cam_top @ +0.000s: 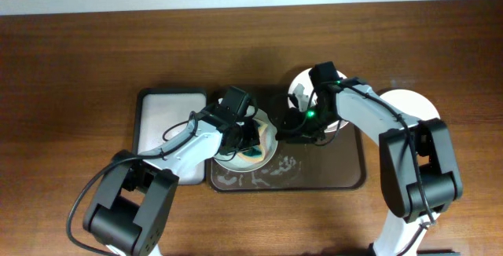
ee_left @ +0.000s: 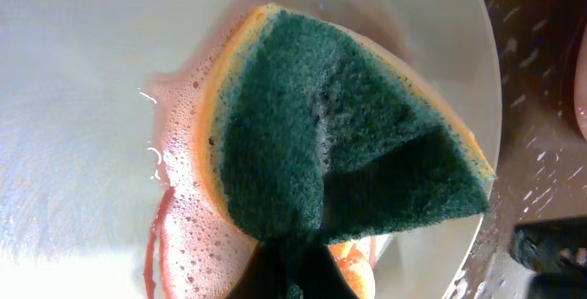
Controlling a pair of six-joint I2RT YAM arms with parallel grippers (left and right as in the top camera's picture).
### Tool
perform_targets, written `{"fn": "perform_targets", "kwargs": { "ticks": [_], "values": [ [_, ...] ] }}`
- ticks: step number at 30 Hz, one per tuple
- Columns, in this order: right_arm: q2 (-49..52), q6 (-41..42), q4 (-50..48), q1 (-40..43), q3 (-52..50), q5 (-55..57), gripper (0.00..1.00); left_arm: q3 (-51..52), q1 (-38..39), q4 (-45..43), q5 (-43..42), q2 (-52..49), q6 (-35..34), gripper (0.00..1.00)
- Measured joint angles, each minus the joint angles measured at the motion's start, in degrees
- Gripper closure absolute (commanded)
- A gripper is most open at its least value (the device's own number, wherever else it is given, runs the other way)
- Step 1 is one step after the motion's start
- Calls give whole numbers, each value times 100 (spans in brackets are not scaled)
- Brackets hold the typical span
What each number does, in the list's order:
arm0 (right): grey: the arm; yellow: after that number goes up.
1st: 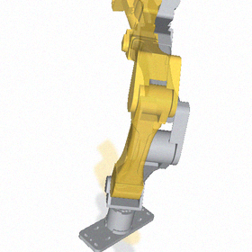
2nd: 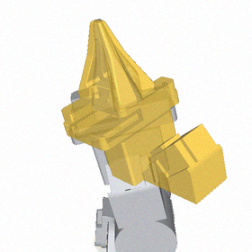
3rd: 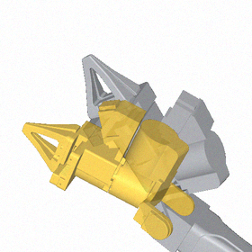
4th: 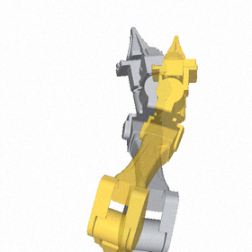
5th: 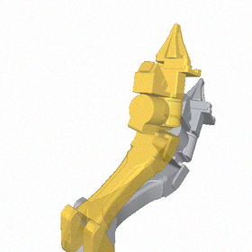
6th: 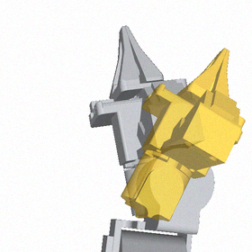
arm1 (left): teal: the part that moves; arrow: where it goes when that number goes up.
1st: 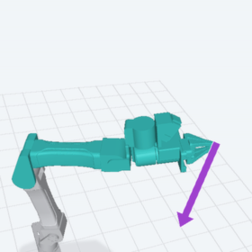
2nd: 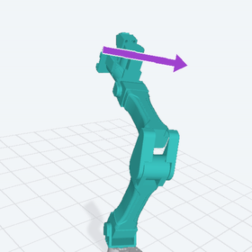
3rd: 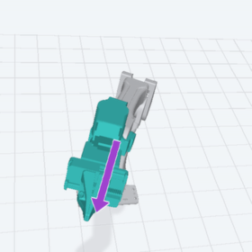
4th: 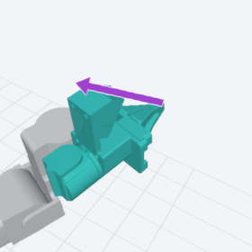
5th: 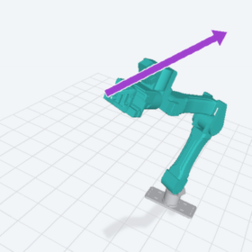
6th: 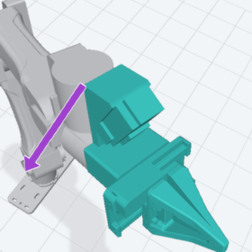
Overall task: Clean dirty plates on tray and stack at the side
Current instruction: 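Scrub the held pale-green plate with the sponge in the left gripper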
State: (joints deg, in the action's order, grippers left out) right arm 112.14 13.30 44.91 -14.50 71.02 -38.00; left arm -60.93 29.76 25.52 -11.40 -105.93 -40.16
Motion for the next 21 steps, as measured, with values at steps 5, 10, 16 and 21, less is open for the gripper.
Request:
{"fn": "perform_targets", "kwargs": {
  "ticks": [5, 10, 16, 21],
  "values": [
    [0, 63, -258, -328, 0, 669, 62, 0, 0, 15, 2, 0, 0, 100],
    [33, 323, -319, -387, 0, 1165, 63, -7, 0, 42, 4, 0, 0, 100],
    [138, 474, -225, -400, 28, 1176, 67, -59, -17, 260, 83, 0, 0, 100],
    [138, 595, -146, -431, 44, 1235, 67, -96, -442, 688, 81, 13, 0, 100]
  ]
}}
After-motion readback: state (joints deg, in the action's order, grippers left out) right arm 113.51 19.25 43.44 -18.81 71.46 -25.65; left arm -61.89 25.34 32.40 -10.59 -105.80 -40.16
